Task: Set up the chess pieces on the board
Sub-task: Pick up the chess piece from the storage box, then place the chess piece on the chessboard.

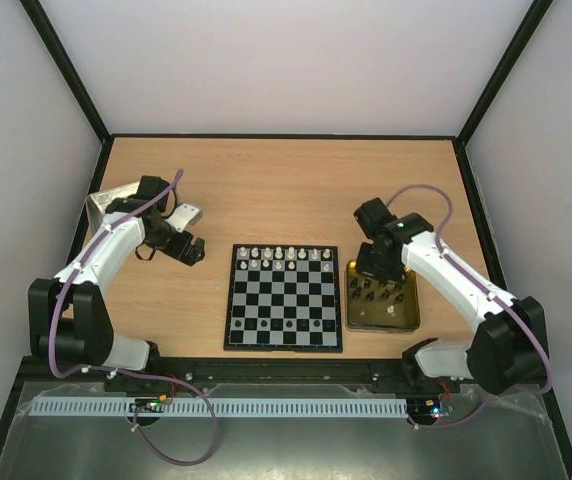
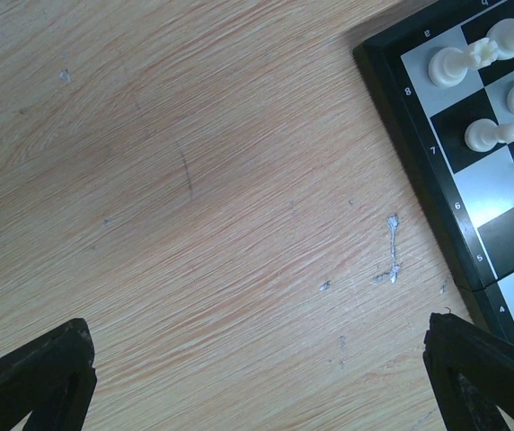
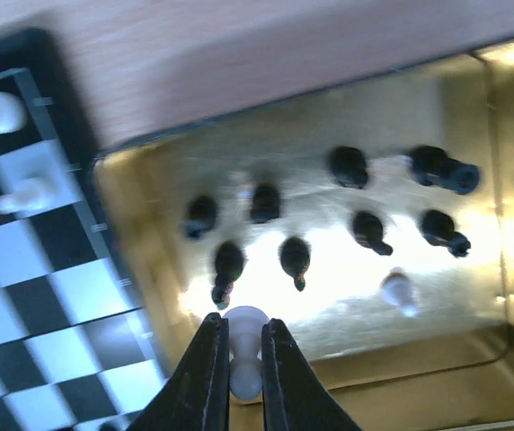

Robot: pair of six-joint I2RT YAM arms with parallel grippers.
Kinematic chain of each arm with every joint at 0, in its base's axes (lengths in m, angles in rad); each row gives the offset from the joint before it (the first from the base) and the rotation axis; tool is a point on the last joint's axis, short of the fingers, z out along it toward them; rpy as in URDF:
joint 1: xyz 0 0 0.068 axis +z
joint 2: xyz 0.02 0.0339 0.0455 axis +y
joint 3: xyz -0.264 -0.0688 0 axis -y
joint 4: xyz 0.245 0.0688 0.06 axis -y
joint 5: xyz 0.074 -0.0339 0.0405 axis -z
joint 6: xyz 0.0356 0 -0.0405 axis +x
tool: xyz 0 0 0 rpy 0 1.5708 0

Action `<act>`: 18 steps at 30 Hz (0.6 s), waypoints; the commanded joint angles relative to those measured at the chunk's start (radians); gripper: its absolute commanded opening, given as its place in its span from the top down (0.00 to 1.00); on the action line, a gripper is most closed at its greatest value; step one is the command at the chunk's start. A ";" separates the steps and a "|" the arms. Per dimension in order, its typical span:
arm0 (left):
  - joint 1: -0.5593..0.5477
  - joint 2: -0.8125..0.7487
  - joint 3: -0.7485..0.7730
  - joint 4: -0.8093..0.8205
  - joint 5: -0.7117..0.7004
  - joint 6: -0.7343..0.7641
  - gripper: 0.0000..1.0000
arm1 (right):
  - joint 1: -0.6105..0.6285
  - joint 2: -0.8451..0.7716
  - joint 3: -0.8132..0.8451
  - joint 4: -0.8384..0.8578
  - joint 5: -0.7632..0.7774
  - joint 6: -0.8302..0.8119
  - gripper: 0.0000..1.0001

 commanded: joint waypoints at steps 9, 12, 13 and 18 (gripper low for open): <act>-0.003 -0.002 0.001 -0.005 0.006 -0.009 0.01 | 0.239 0.294 0.307 0.015 -0.028 0.021 0.94; -0.003 -0.010 -0.001 -0.005 0.006 -0.011 0.01 | 0.253 0.360 0.355 0.028 -0.027 0.009 0.94; -0.002 -0.011 0.000 -0.005 0.004 -0.012 0.01 | 0.258 0.379 0.370 0.031 -0.026 0.006 0.94; -0.002 -0.010 0.001 -0.004 0.003 -0.013 0.01 | 0.282 0.462 0.428 0.048 -0.039 -0.002 0.93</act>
